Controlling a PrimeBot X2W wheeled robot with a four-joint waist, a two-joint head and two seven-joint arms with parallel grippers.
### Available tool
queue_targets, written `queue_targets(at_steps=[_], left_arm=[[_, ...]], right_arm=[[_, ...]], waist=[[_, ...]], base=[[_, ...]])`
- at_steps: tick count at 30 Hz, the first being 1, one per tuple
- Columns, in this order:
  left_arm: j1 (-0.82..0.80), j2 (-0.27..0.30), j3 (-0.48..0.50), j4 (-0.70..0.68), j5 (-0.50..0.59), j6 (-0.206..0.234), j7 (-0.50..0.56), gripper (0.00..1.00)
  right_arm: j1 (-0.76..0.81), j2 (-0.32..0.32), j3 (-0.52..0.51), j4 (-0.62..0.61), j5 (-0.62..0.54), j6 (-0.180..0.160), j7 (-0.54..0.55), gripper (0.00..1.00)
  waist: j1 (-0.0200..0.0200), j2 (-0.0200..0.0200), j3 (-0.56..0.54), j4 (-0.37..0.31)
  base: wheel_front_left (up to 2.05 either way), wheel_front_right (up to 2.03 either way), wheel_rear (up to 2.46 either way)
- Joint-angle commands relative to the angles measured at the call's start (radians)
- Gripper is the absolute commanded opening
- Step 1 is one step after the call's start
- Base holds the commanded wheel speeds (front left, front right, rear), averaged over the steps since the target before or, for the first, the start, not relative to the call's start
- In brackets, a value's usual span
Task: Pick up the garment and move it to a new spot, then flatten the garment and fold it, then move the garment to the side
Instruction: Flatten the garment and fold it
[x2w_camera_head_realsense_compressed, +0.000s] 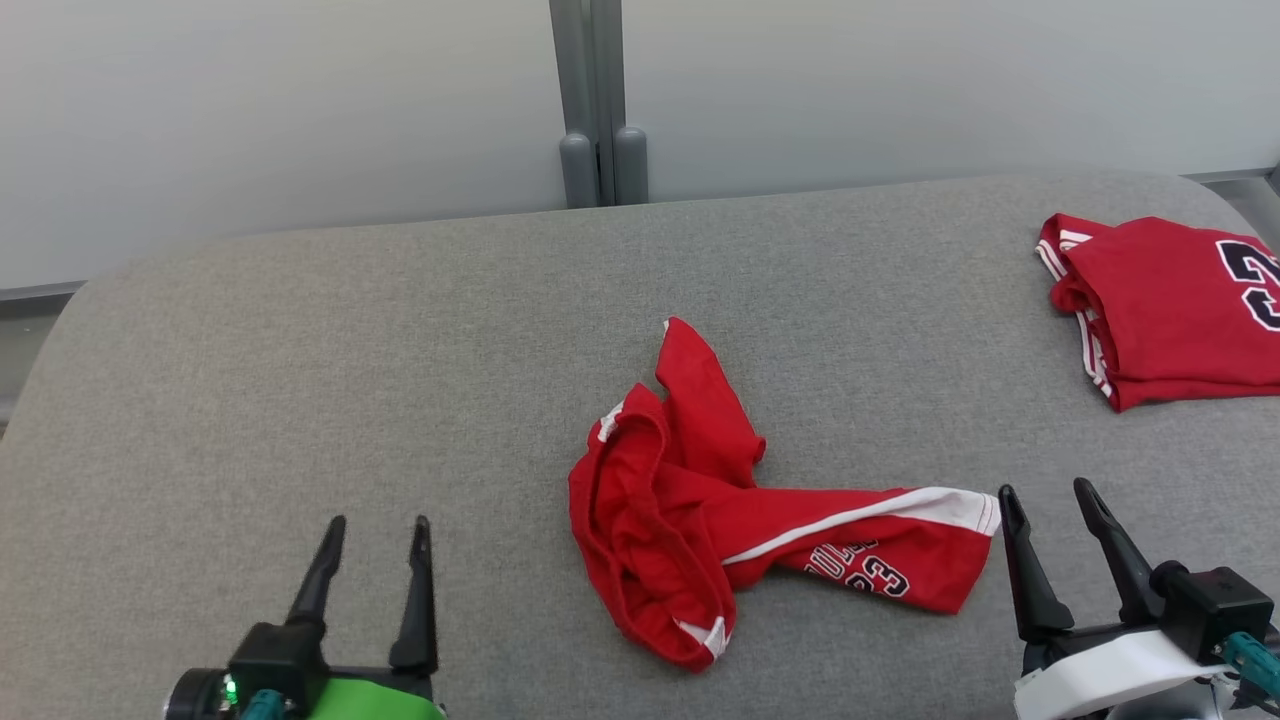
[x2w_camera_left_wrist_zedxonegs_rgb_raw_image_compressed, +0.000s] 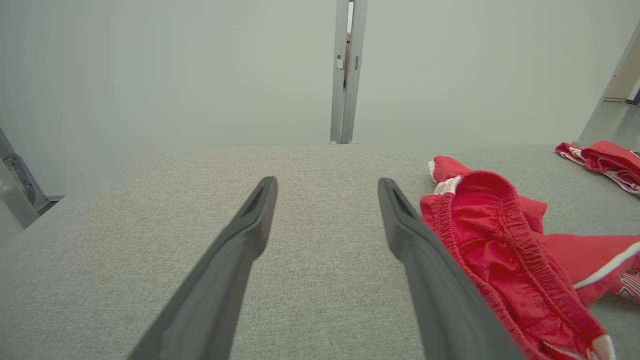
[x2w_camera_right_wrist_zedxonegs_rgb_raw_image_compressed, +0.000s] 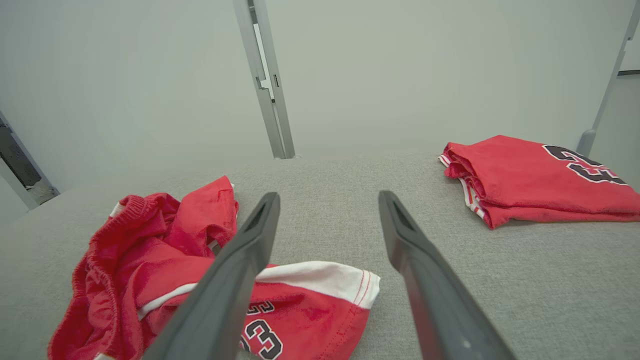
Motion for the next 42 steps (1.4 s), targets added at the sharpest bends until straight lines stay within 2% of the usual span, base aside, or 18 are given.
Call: queue_targets(at_steps=[1,12,24,34,41,42], left_arm=[[-0.003,0.001,-0.024,0.005,0.019,-0.009,-0.003,1.0],[-0.081,0.002,-0.327,0.096,0.041,-0.032,-0.003,1.0],[-0.22,0.025,-0.612,0.269,-0.013,-0.034,-0.003,1.0],[-0.299,0.028,-0.714,0.427,-0.078,-0.034,-0.003,1.0],[-0.32,0.024,-0.721,0.483,-0.115,-0.034,-0.003,1.0],[-0.321,0.023,-0.721,0.489,-0.122,-0.034,-0.003,0.89]], right_arm=[[-0.015,-0.01,-0.008,0.013,-0.008,-0.002,-0.003,1.0],[-0.139,-0.074,0.0,0.203,0.004,-0.002,-0.003,1.0],[-0.356,-0.068,0.12,0.455,0.091,-0.002,-0.003,1.0],[-0.443,-0.049,0.191,0.594,0.211,-0.002,-0.003,1.0],[-0.45,-0.029,0.252,0.635,0.287,-0.001,-0.003,1.0],[-0.448,-0.028,0.256,0.637,0.303,-0.002,-0.003,0.97]], waist=[[0.0,0.0,0.002,-0.001],[0.0,0.0,0.05,-0.019],[0.0,0.0,0.122,-0.06],[0.0,0.0,0.154,-0.074],[0.0,0.0,0.158,-0.072],[0.0,0.0,0.158,-0.07]], base=[[0.0,0.0,0.0],[0.0,0.0,0.0],[0.0,0.0,0.0],[0.0,0.0,0.0],[0.0,0.0,0.0],[0.0,0.0,0.0]])
